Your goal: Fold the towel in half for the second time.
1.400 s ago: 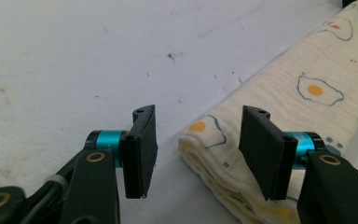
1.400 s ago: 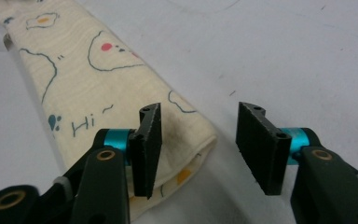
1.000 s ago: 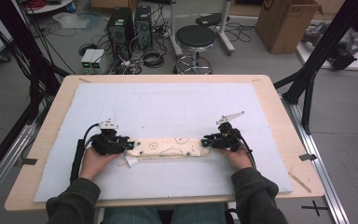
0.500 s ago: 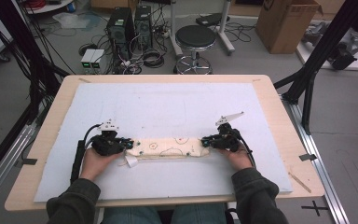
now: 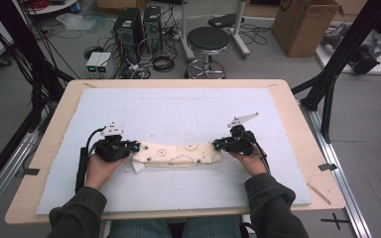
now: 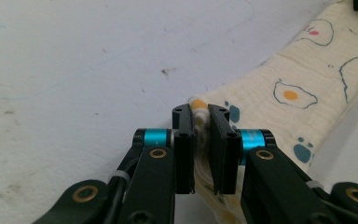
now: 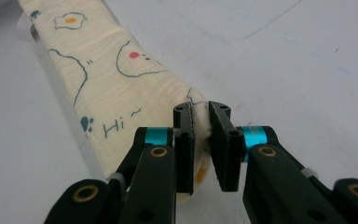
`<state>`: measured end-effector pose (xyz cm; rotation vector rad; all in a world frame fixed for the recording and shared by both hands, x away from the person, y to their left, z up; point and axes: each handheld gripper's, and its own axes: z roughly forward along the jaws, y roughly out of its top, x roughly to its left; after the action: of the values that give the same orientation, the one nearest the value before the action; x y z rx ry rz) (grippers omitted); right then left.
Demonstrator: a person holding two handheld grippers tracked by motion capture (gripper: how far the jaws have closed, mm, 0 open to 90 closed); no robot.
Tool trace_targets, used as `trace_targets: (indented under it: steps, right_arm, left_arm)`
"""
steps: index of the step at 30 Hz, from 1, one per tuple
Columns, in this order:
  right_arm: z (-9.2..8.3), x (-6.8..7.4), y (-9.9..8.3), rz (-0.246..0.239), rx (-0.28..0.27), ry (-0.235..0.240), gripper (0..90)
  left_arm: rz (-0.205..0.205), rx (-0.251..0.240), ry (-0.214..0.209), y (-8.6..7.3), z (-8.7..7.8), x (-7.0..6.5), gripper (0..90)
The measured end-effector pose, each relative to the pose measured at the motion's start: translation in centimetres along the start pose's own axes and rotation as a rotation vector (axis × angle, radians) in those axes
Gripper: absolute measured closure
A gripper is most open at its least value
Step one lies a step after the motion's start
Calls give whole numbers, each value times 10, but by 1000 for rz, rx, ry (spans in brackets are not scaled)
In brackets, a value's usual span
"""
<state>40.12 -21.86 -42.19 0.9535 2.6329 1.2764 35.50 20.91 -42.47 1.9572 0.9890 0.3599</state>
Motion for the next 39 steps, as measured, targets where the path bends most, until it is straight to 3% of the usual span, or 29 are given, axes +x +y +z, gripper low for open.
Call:
trace_targets:
  steps: [5,12,15,18,23,25,33,39]
  right_arm:
    - [3,-6,11,17,1,-24,805]
    - [11,-19,28,35,10,-64,805]
    - [13,-27,31,49,5,-85,805]
    - [14,-34,33,70,-9,-102,805]
    - [21,-41,32,79,0,-135,804]
    - [23,-44,31,96,-2,-135,802]
    - [30,-50,28,103,13,-139,792]
    - [31,-51,26,121,12,-135,718]
  left_arm:
    - [-44,-16,24,2,3,11,809]
    - [-54,-19,55,16,13,21,809]
    - [-72,-42,64,18,19,24,809]
    - [-65,-17,80,21,27,26,808]
    - [-88,-36,102,23,37,29,804]
    - [-110,-37,106,22,41,31,803]
    - [-113,-11,114,18,50,34,789]
    - [-117,-12,110,18,47,37,699]
